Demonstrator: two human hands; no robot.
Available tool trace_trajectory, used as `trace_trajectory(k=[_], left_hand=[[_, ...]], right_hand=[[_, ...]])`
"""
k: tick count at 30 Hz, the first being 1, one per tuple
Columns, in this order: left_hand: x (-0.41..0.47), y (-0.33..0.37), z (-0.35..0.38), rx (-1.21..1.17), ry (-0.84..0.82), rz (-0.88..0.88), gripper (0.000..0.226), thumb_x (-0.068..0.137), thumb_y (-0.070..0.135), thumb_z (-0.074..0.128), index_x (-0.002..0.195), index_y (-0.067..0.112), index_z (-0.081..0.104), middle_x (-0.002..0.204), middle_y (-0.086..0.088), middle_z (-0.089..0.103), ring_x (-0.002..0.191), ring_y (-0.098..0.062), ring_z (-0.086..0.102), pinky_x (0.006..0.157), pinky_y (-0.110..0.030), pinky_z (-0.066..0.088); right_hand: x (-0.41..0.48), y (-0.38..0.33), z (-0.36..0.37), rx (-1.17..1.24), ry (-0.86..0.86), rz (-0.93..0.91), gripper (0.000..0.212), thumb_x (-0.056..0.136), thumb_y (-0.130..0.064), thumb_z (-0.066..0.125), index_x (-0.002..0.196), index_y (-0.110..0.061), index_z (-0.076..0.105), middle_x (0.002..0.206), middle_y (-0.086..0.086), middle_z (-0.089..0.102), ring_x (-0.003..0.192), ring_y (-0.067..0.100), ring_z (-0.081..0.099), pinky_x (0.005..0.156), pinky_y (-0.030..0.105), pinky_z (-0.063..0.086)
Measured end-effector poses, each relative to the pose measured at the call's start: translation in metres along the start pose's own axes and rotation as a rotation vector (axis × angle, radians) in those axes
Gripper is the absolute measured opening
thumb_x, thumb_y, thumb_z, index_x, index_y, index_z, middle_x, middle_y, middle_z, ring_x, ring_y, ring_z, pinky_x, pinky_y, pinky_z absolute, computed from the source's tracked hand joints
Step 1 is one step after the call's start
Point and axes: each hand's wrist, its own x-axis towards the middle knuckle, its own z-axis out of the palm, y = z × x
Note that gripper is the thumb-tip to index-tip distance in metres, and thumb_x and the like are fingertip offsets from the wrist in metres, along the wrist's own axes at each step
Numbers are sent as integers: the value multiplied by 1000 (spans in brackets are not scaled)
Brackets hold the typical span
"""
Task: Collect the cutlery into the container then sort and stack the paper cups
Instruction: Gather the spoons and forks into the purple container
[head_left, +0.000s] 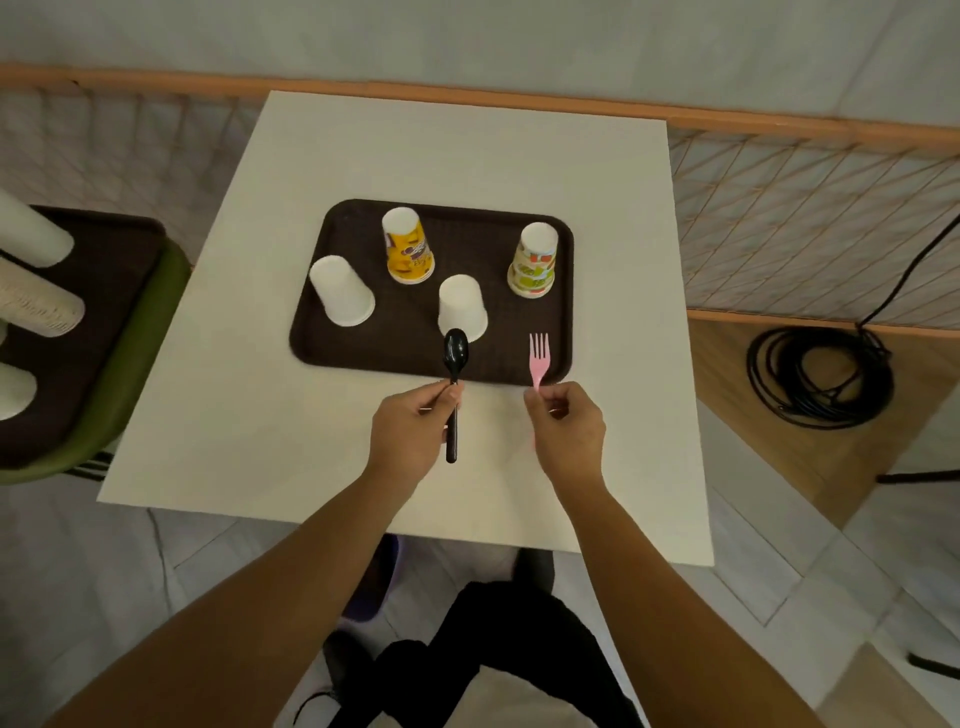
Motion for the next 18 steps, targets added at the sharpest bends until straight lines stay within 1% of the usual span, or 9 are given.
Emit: trace_trajectory(k=[3,5,7,9,11,12,14,16,18], left_hand=[[-18,-16,-54,64,-27,36,22,95,36,70,109,23,80,82,12,75,79,-9,71,84,-38,62],[-31,-28,-93,128,-45,66,20,95,40,67,104,27,80,82,14,74,78,-7,70,84,-33,60],[-43,-43,-131,191,-45,104,18,96,42,65,99,31,80,79,16,72,69,-4,65,74,-21,56],[-56,-60,-166,231,-36,124,15,98,38,63,98,36,78,77,21,71,64,1,61,64,-9,46],[-66,-79,-196,218,-23,101,16,100,31,61,101,36,76,76,21,71,66,4,61,63,-5,43],[-71,-90,-210,216,-16,76,18,101,28,59,102,34,75,78,19,70,67,3,62,64,-7,43],[-79,-110,-232,244,2,27,20,103,28,55,106,28,75,82,13,68,70,-4,60,68,-19,45],[-88,-129,-250,302,25,-14,24,104,28,52,109,20,73,89,1,67,79,-15,60,72,-29,45],[-97,-147,-263,318,67,-63,23,104,27,51,109,16,71,100,-4,67,90,-20,63,76,-30,46]], right_hand=[[-48,-8,33,18,-55,-23,16,94,-35,71,83,-25,65,73,-11,66,67,9,63,60,15,49],[-83,-12,57,36,-101,-55,20,95,-36,68,82,-21,64,70,-7,68,63,10,64,61,19,53],[-117,-15,80,53,-178,-79,21,98,-37,65,86,-20,63,68,-2,70,59,11,64,60,21,54],[-149,-13,102,55,-279,-85,19,99,-37,65,90,-20,64,68,1,71,53,13,61,53,24,53],[-177,-8,121,18,-343,-72,19,99,-38,64,93,-20,64,66,3,70,51,12,58,51,27,51],[-190,-4,129,1,-362,-61,19,100,-38,63,94,-20,64,65,4,68,51,11,56,52,27,49],[-212,6,141,-27,-400,-38,20,101,-35,61,93,-18,63,64,4,65,53,11,54,56,30,48],[-230,16,150,-96,-444,-23,19,101,-32,61,91,-16,62,72,9,66,60,21,59,62,39,51],[-243,29,157,-172,-480,-5,15,101,-26,61,93,-14,62,79,15,68,71,35,65,70,46,55]])
